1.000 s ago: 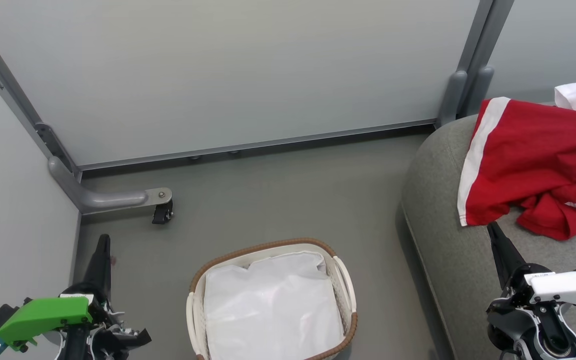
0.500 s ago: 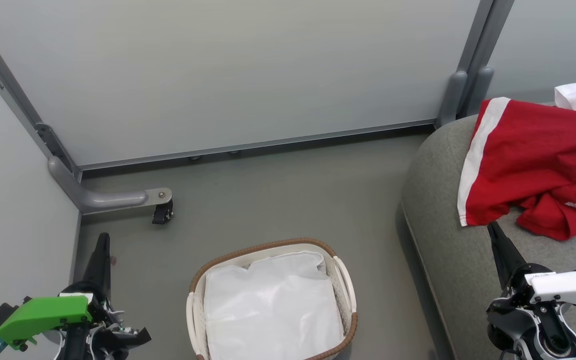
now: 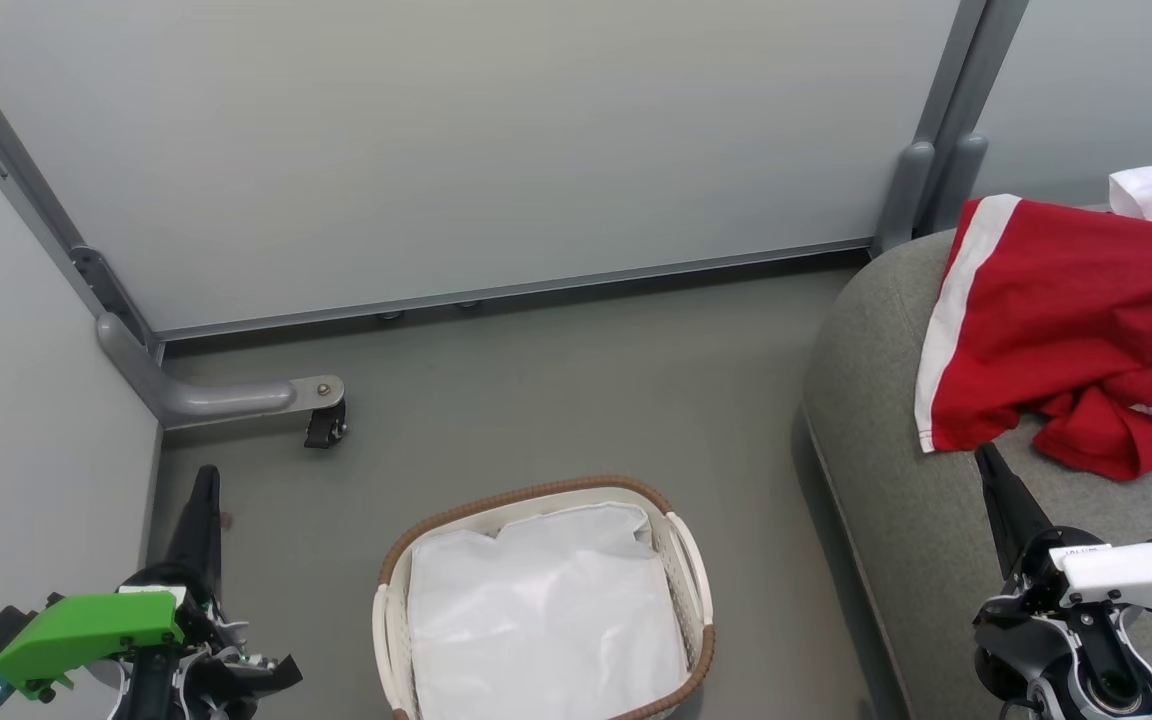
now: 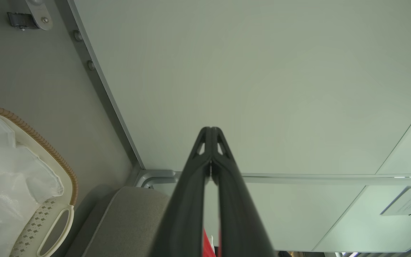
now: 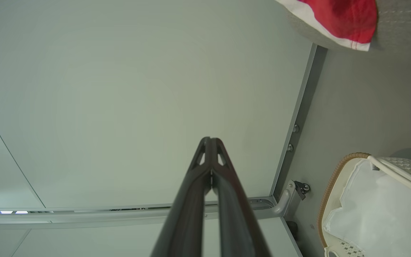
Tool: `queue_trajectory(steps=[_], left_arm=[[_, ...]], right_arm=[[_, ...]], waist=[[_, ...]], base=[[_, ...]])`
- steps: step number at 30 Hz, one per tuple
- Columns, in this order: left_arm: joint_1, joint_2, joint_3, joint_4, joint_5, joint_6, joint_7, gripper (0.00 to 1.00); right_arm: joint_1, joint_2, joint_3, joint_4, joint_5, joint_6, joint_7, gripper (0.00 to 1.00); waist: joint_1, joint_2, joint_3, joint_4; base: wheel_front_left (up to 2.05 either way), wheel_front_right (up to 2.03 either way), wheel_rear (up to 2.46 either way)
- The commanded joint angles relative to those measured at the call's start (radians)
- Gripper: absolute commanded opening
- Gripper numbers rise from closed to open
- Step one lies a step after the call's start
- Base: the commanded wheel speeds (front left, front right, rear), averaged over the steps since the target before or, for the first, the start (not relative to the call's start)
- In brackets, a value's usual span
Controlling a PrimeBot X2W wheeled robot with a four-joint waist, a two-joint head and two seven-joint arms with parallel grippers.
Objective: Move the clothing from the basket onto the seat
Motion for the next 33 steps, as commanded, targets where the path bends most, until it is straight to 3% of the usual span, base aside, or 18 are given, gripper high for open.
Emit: queue_trajectory(steps=[1,33], left_arm=[[-0.01,0.007,0.003,-0.002,-0.003,-0.005,0.004,0.0],[-0.009,0.007,0.003,-0.002,-0.003,-0.005,0.004,0.0]], right_arm=[[0.011,-0.006,-0.002,-0.003,0.003,0.0,0.001,0.0],[0.011,-0.006,-0.002,-0.003,0.003,0.0,0.001,0.0]], waist=[[0.0,0.0,0.0,0.0],[0.0,0.0,0.0,0.0]], base=[[0.0,0.0,0.0],[0.0,0.0,0.0]])
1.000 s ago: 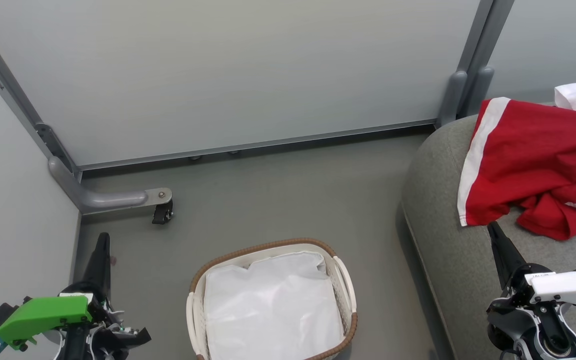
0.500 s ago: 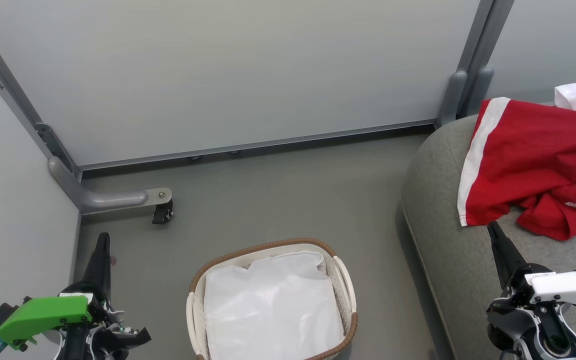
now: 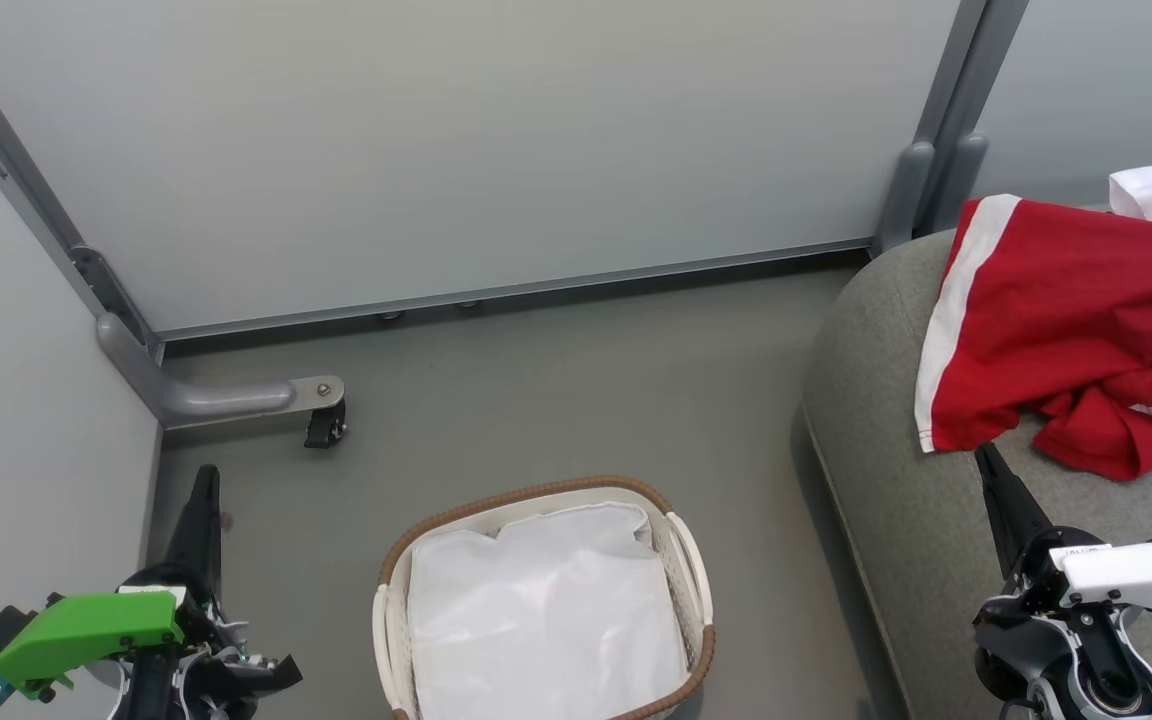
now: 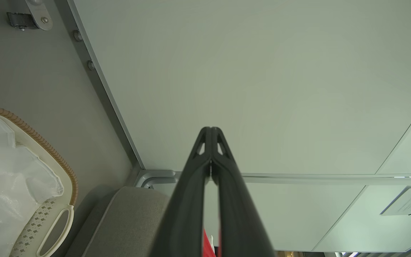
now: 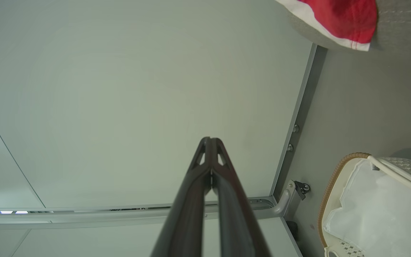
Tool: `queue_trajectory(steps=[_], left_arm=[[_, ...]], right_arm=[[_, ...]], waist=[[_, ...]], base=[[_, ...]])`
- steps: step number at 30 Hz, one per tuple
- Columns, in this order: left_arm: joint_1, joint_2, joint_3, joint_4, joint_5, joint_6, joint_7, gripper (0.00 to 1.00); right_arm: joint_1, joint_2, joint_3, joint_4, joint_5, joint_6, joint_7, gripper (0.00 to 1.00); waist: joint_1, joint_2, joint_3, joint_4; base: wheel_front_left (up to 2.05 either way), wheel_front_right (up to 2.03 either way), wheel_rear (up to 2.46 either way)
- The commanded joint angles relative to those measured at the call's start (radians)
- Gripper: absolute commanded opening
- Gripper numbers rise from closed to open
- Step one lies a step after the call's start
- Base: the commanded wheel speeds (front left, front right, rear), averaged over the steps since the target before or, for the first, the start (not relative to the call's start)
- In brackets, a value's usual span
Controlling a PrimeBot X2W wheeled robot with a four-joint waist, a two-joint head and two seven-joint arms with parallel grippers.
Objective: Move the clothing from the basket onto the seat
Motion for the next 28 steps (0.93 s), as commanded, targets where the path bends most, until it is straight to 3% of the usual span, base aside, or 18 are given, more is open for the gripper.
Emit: queue_trajectory(steps=[1,28], left_arm=[[-0.009,0.007,0.003,-0.002,-0.003,-0.004,0.004,0.0],[-0.009,0.007,0.003,-0.002,-0.003,-0.004,0.004,0.0]], right_arm=[[0.011,-0.006,-0.002,-0.003,0.003,0.0,0.001,0.0],[0.011,-0.006,-0.002,-0.003,0.004,0.0,0.001,0.0]], waist=[[0.0,0.0,0.0,0.0],[0.0,0.0,0.0,0.0]], base=[[0.0,0.0,0.0],[0.0,0.0,0.0]])
